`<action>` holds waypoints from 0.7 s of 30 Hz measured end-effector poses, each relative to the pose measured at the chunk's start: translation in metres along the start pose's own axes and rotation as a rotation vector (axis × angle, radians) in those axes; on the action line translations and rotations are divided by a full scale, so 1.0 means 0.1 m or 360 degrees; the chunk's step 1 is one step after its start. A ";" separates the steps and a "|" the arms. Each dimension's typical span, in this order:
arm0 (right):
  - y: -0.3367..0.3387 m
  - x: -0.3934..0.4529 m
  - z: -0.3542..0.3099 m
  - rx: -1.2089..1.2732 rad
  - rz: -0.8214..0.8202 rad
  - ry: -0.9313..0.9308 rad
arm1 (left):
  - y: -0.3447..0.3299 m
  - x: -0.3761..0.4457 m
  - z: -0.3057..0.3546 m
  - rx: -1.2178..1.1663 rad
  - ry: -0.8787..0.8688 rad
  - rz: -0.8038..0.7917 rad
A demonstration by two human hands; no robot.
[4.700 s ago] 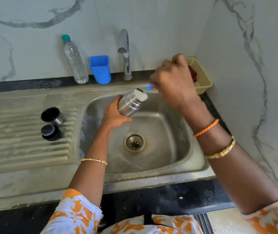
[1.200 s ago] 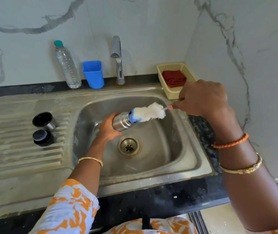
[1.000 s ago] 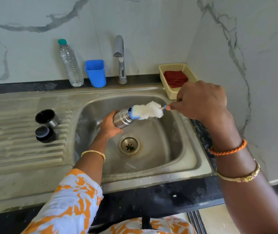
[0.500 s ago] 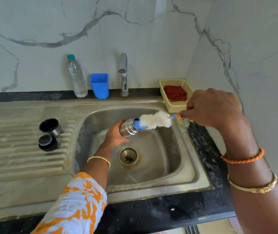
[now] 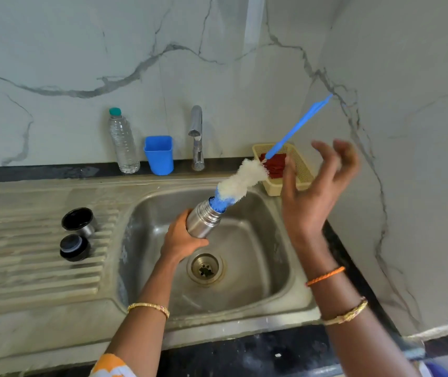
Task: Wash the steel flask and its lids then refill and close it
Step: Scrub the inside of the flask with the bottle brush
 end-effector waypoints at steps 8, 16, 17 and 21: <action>-0.37 -0.69 0.12 0.0690 -0.0813 -0.1588 | -0.06 -0.19 -0.01 0.0013 0.0015 -0.0020; -0.32 -0.42 0.15 0.0669 -0.0815 -0.1493 | 0.06 -0.28 -0.13 0.0083 0.0121 -0.0044; -0.33 -0.35 0.17 0.0691 -0.0794 -0.1457 | 0.08 -0.29 -0.13 0.0097 0.0131 -0.0048; -0.43 -0.23 0.18 0.0685 -0.0964 -0.1318 | 0.12 -0.31 -0.17 0.0094 0.0160 -0.0058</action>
Point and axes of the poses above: each hand's wrist, its own x-axis towards the middle knuckle, its own y-axis out of the back of the hand, z = x × y, the point moved 2 cm from there along x, towards the middle knuckle, and after that the axes turned 14 degrees about z, right-handed, at the moved point
